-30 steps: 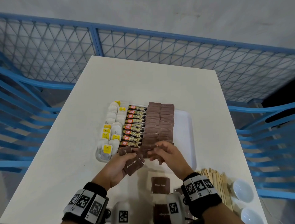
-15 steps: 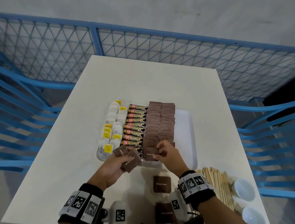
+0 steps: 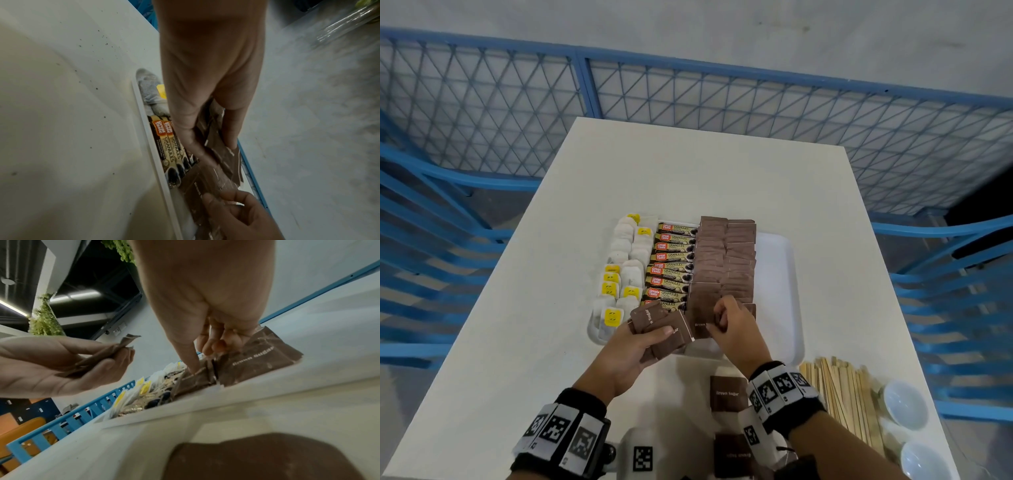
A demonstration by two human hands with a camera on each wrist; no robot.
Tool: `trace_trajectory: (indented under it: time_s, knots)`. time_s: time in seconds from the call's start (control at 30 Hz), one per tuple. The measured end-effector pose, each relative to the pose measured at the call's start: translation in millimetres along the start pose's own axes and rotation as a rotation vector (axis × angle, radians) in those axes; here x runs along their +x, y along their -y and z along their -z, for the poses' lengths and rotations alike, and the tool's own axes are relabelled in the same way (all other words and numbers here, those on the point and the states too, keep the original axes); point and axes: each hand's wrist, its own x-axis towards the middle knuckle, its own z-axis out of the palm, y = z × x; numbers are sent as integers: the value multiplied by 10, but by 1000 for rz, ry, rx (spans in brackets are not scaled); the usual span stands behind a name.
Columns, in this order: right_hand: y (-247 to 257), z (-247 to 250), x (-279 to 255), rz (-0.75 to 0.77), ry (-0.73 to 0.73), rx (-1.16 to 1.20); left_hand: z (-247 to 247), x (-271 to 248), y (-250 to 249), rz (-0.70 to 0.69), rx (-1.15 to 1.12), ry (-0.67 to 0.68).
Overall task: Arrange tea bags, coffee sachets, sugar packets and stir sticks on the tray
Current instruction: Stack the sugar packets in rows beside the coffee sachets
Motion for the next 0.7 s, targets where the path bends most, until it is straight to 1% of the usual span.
trace_trajectory:
  time_s: [0.07,0.13,0.23,0.3,0.37,0.57,0.7]
  knots:
    - [60,12,-6,15,-24,24,-14,2,0,-10,5,-8]
    - [164,57,-30,4,11,143,-29,6,-2,-19,17,-13]
    - [345,141,-93,-21,166,406,-47,15,-5,-23,34,-11]
    - [362,138,-105,-26,247,489,-65,19,-9,-27,39,-6]
    - [331,123,-95,-47,270,494,-81,28,-6,-21,28,-16]
    - [126,202,-141,-132,275,456,-110,46,-6,28,-46,-28]
    - [-84,398,-169,-215,204,490,-87,35,-6,74,-67,-19]
